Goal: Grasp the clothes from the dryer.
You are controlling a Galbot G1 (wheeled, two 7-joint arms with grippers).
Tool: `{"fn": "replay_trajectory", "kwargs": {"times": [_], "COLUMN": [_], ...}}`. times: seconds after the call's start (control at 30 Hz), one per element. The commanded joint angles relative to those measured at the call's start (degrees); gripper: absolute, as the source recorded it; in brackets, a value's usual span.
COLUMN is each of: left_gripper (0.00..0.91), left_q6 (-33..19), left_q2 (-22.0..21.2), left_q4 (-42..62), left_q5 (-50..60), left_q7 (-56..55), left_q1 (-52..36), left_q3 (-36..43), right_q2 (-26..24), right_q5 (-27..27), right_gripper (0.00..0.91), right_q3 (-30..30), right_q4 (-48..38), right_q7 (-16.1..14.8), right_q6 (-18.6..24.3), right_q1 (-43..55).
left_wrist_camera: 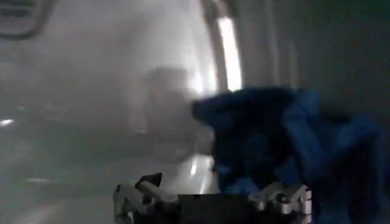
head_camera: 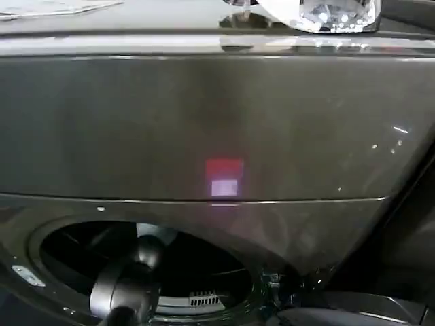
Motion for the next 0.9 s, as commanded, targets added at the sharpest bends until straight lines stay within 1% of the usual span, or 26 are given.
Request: {"fn": "replay_trajectory", "kwargs": {"times": [0.03, 0.13, 0.43, 0.7, 0.9], "left_gripper": [0.907, 0.907, 0.907, 0.907, 0.907], "left_q6": [-2.2, -2.4, -3.8, -4.0, -5.5], "left_q2": [-2.8, -2.8, -2.8, -2.8, -2.8], "left_q4": [2.0, 2.0, 3.5, 8.2, 10.4], "left_q5": [15.0, 17.2, 14.8, 7.7, 1.6], "left_q7": [8.9, 10.2, 8.6, 8.2, 11.8], "left_q1": [-1.4, -1.5, -3.0, -5.4, -6.4], "left_q3": [-1.3, -1.5, -1.4, -1.4, -1.2], "right_q2": [-0.1, -0.1, 0.4, 0.5, 0.7], "right_q5": [0.0, -0.1, -0.5, -0.5, -0.5], "right_gripper": [0.907, 0.907, 0.907, 0.907, 0.907], "right_q3": [0.3, 0.1, -0.4, -0.4, -0.7], "right_q4": [-0.4, -0.7, -0.8, -0.3, 0.0], "right_q7": [-0.1, -0.1, -0.3, -0.3, -0.3], "right_q6": [0.2, 0.2, 0.5, 0.5, 0.5], "right_q1": [-0.1, 0.3, 0.7, 0.8, 1.0]}}
